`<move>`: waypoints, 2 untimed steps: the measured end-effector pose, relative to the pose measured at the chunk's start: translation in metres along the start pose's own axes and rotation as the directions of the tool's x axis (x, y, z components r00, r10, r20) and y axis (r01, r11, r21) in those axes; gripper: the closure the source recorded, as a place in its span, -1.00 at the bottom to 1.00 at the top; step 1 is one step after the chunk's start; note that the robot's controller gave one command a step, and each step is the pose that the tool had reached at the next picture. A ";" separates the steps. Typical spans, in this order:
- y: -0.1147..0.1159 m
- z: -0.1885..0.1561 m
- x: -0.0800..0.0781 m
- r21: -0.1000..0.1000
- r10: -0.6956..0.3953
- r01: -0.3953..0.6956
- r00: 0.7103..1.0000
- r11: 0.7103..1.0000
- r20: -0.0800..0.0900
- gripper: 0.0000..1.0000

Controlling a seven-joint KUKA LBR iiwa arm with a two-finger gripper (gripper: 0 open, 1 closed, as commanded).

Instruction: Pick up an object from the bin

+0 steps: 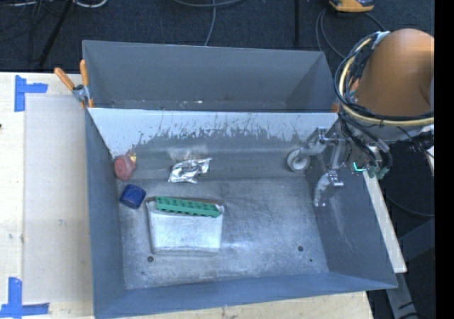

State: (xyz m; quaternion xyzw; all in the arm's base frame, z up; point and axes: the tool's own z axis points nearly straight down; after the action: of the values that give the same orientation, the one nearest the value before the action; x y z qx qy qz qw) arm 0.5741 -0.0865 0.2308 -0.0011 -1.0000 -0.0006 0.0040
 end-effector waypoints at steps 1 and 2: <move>0.087 0.159 -0.047 0.005 -0.189 0.189 0.982 0.982 0.011 -1.00; 0.170 0.130 -0.016 0.000 -0.318 0.318 0.948 0.948 0.007 -1.00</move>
Offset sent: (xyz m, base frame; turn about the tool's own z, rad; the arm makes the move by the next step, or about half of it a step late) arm 0.0431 0.0869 -0.1608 -0.1926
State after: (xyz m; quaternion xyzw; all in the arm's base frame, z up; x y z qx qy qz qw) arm 0.5889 0.0834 0.1009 0.1602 -0.9871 -0.0018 0.0004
